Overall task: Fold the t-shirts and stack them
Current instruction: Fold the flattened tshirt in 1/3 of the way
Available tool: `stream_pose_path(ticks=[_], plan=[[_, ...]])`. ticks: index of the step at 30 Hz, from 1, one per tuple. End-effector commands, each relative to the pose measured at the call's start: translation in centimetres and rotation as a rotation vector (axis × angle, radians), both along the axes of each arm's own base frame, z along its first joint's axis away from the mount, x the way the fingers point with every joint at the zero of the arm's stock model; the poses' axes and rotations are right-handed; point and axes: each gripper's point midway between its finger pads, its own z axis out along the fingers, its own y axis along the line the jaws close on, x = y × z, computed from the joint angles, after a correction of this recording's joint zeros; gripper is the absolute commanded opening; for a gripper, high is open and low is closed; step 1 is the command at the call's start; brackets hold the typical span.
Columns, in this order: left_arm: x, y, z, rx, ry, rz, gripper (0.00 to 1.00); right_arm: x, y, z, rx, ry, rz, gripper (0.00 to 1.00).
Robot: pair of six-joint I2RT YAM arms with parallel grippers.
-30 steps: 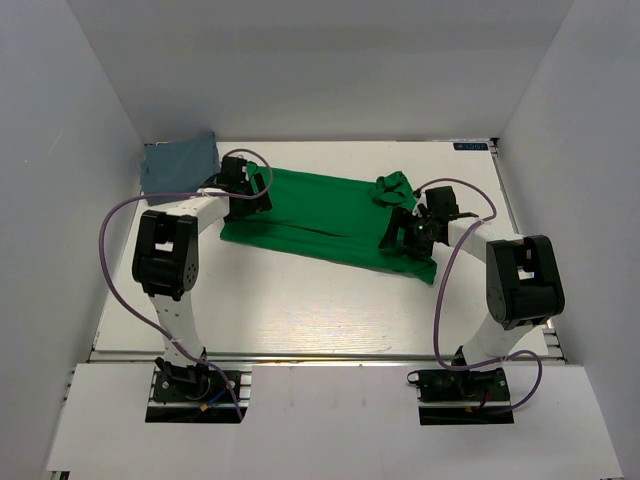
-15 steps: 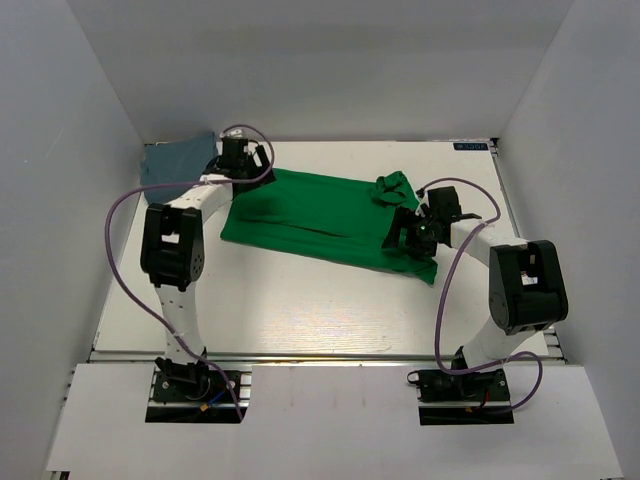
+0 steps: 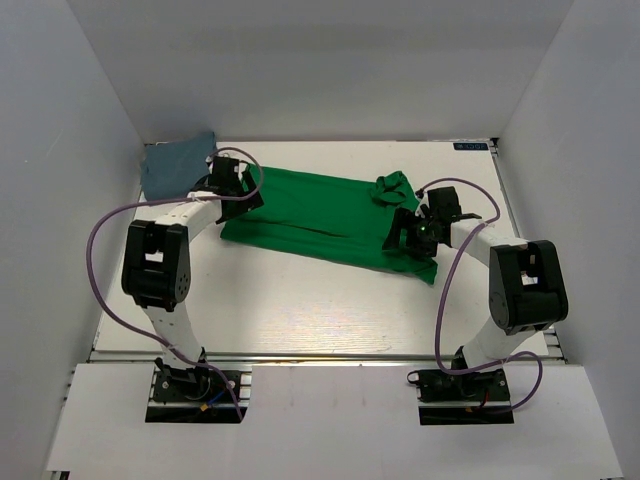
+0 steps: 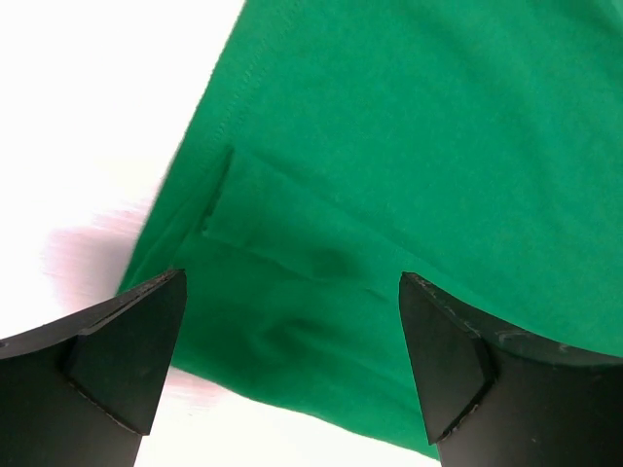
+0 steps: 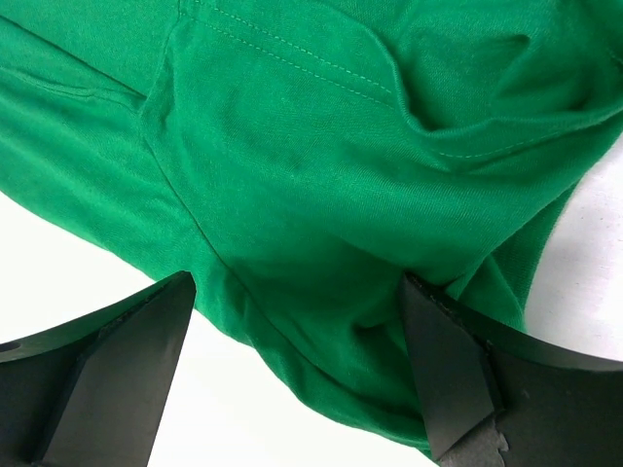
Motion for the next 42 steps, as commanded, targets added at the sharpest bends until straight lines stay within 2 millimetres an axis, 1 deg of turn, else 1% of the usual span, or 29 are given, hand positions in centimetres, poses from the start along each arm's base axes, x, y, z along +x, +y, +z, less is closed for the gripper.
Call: stream_pose_path(ticks=[1,2,4,6,7,8,12,16,17,18,19,20,21,22,23,24,26,27,28,30,32,35,36,38,40,42], plan=[[0.2,1.1,1.8,0.029,-0.05,0.059,1.0,0.4,-0.1,0.9,-0.003,-0.031,0.016,0.9],[0.5,0.9,1.1,0.024,-0.036,0.051,1.0,0.4,-0.1,0.9,-0.002,-0.029,0.013,0.9],[0.9,0.3,0.7,0.005,-0.026,0.033,1.0,0.4,0.0,0.9,0.0,-0.027,0.012,0.9],[0.9,-0.4,-0.4,-0.014,0.001,0.0,1.0,0.5,0.0,1.0,-0.001,-0.029,0.012,0.9],[1.1,-0.7,-0.3,-0.028,-0.006,-0.011,1.0,0.5,0.0,1.0,-0.001,-0.029,0.011,0.9],[1.1,-0.9,-0.7,-0.037,-0.001,-0.019,1.0,0.4,0.0,0.8,-0.002,-0.023,0.012,0.9],[1.2,-1.8,-1.0,-0.066,-0.016,-0.07,1.0,0.5,-0.2,0.7,-0.007,-0.023,0.004,0.9],[1.7,-1.9,-0.3,-0.072,-0.059,-0.072,1.0,0.3,-0.3,0.5,-0.012,-0.017,0.0,0.9],[1.7,-1.9,-0.3,-0.072,-0.059,-0.072,1.0,0.3,-0.3,0.6,-0.014,-0.02,0.003,0.9],[1.7,-1.9,-0.7,-0.07,-0.05,-0.071,1.0,0.3,-0.3,0.5,-0.014,-0.018,0.001,0.9],[2.1,-2.0,-0.3,-0.072,-0.062,-0.072,1.0,0.3,-0.3,0.5,-0.013,-0.018,0.004,0.9],[2.0,-1.9,-0.7,-0.071,-0.053,-0.071,1.0,0.2,-0.4,0.4,-0.014,-0.013,-0.002,0.9],[2.3,-2.0,-0.3,-0.072,-0.062,-0.072,1.0,0.2,-0.4,0.4,-0.016,-0.014,0.0,0.9],[2.4,-2.0,-1.1,-0.07,-0.048,-0.071,1.0,0.3,-0.4,0.4,-0.016,-0.014,-0.002,0.9],[2.6,-2.0,-1.4,-0.07,-0.05,-0.071,1.0,0.4,-0.4,0.4,-0.018,-0.016,-0.002,0.9],[3.2,-2.1,-1.2,-0.073,-0.066,-0.072,1.0,0.3,-0.4,0.4,-0.018,-0.013,0.0,0.9],[3.7,-2.6,-1.6,-0.089,-0.073,-0.087,1.0,0.3,-0.5,0.3,-0.022,-0.012,-0.002,0.9],[4.3,-3.1,-0.8,-0.114,-0.099,-0.095,1.0,0.3,-0.5,0.4,-0.02,-0.013,-0.001,0.9],[4.3,-3.1,-1.3,-0.112,-0.088,-0.094,1.0,0.2,-0.5,0.3,-0.023,-0.011,-0.003,0.9],[5.3,-3.7,-0.2,-0.141,-0.136,-0.102,1.0,0.2,-0.6,0.3,-0.025,-0.011,-0.004,0.9],[5.6,-4.2,0.2,-0.168,-0.154,-0.112,1.0,0.1,-0.5,0.3,-0.024,-0.012,0.0,0.9],[6.3,-4.3,1.2,-0.178,-0.177,-0.106,1.0,0.0,-0.6,0.1,-0.026,-0.004,-0.007,0.9],[6.8,-4.4,2.0,-0.181,-0.197,-0.108,1.0,0.1,-0.7,0.2,-0.028,-0.006,-0.01,0.9],[6.8,-4.5,0.8,-0.185,-0.168,-0.098,1.0,0.0,-0.7,0.0,-0.03,-0.002,-0.009,0.9],[7.4,-4.6,0.9,-0.185,-0.17,-0.098,1.0,0.0,-0.6,0.1,-0.031,-0.002,-0.009,0.9],[7.5,-4.6,-0.1,-0.188,-0.142,-0.09,1.0,0.0,-0.8,0.0,-0.037,0.003,-0.011,0.9]])
